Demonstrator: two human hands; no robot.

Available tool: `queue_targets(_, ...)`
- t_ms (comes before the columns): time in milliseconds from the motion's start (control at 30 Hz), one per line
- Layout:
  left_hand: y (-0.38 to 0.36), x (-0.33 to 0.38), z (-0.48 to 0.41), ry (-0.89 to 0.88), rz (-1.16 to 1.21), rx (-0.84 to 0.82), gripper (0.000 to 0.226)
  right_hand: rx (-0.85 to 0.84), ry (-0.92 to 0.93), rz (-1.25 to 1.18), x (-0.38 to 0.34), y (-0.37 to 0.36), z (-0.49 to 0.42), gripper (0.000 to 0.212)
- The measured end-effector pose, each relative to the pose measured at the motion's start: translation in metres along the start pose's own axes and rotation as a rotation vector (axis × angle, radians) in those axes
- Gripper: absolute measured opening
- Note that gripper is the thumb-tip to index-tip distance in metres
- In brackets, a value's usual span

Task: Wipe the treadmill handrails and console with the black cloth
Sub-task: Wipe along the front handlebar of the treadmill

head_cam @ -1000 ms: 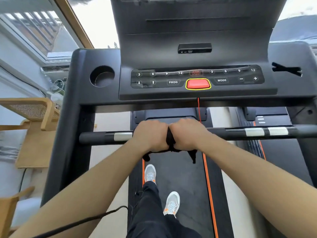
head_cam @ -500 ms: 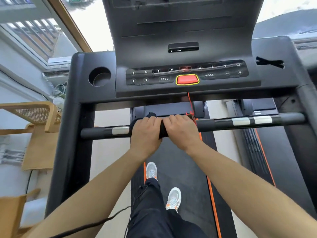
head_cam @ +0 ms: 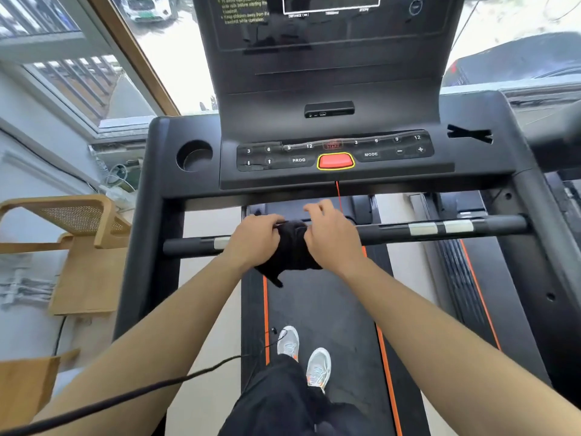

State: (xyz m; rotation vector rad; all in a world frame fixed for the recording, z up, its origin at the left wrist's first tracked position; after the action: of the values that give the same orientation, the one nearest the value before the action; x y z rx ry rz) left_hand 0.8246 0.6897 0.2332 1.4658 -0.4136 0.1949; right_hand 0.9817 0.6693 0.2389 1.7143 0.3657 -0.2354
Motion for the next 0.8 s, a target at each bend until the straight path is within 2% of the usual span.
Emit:
queue_targets(67,0.002,-0.001,-0.003,-0.023,-0.002,-0.024,0.040,-0.204,0.068,0.071,-0.007,-0.009,-0.019,0.056)
queue_targets(133,0.005,-0.005,-0.002,-0.018,0.000,-0.038,0.040,-0.446,0.041,0.029,-0.011,-0.021,-0.028,0.064)
queue_targets(200,0.007,-0.012,-0.001,0.017,-0.045,-0.070,0.037,-0.548,-0.006,-0.035,-0.013,-0.025,-0.029,0.064)
queue_targets(267,0.014,-0.015,-0.001,0.012,-0.089,-0.112,0.028,-0.500,0.032,-0.011,-0.015,-0.021,-0.027,0.056)
queue_targets(367,0.030,0.002,-0.003,-0.095,-0.044,-0.118,0.013,-0.361,0.128,0.039,-0.020,-0.007,-0.017,0.030)
queue_targets(433,0.041,0.021,-0.003,-0.195,0.009,-0.121,0.011,-0.236,0.133,-0.048,-0.019,0.009,-0.007,0.020)
queue_targets(533,0.051,0.052,-0.004,-0.354,0.065,-0.129,0.011,-0.106,0.077,-0.212,-0.003,0.042,0.012,0.017)
queue_targets(633,0.055,0.081,-0.008,-0.468,0.184,-0.111,0.014,-0.159,-0.101,-0.388,0.028,0.075,0.029,0.008)
queue_targets(700,0.052,0.100,-0.007,-0.432,0.262,-0.189,0.021,-0.195,-0.191,-0.417,0.051,0.096,0.035,0.014)
queue_targets(800,0.038,0.126,-0.009,-0.351,0.263,-0.236,0.024,-0.204,-0.232,-0.385,0.088,0.123,0.039,0.028)
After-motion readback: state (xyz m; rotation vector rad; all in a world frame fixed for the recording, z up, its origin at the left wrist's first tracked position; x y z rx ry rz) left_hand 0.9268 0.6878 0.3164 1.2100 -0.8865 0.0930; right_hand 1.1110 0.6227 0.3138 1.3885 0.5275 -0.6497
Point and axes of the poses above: each hand's wrist, its own z-axis away from the middle knuckle, its own y-axis out of the back of the hand, x = y × z, the point moved 5 cm from there along -z, towards the middle knuckle, and after that the axes turned 12 degrees about x, right-handed, at the moved point
